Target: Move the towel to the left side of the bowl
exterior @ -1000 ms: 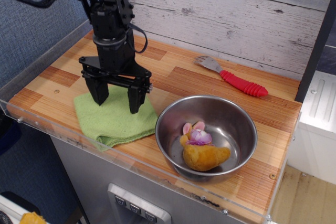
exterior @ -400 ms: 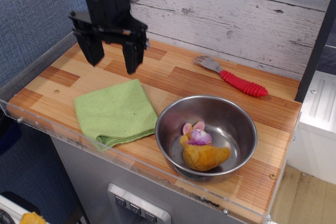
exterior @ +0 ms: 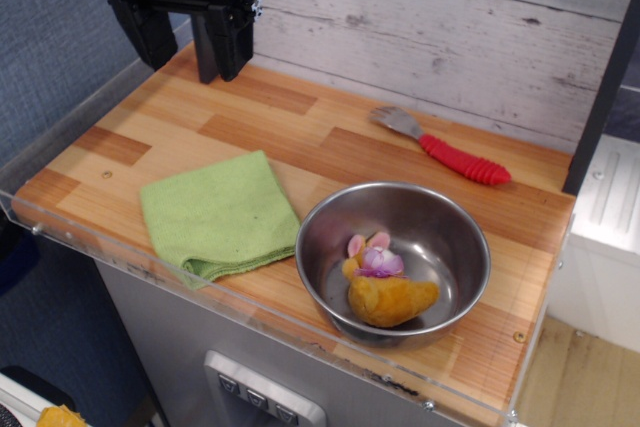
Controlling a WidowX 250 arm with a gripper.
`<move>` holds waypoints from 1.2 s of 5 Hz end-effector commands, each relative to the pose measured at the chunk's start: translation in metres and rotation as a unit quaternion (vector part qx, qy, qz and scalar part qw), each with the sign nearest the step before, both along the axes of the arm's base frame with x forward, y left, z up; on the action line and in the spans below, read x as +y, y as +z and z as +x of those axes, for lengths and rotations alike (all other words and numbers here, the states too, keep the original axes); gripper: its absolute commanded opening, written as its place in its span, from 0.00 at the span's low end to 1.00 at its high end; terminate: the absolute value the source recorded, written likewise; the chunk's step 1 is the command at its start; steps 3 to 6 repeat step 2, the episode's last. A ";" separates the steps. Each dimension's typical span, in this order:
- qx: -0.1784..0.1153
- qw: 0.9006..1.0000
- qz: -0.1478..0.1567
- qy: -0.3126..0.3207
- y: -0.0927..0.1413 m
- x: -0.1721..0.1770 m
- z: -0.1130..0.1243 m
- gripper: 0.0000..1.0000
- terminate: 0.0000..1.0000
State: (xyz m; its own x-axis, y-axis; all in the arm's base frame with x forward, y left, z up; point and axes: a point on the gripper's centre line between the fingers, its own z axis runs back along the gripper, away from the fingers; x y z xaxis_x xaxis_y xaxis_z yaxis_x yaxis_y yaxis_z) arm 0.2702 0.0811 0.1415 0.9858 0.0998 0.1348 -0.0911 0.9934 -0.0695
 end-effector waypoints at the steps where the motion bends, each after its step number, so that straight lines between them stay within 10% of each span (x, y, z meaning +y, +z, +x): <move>1: -0.030 0.999 0.010 -0.001 0.019 0.003 0.001 1.00 0.00; 2: -0.030 0.999 0.010 -0.001 0.019 0.003 0.001 1.00 1.00; 6: -0.030 0.999 0.010 -0.001 0.019 0.003 0.001 1.00 1.00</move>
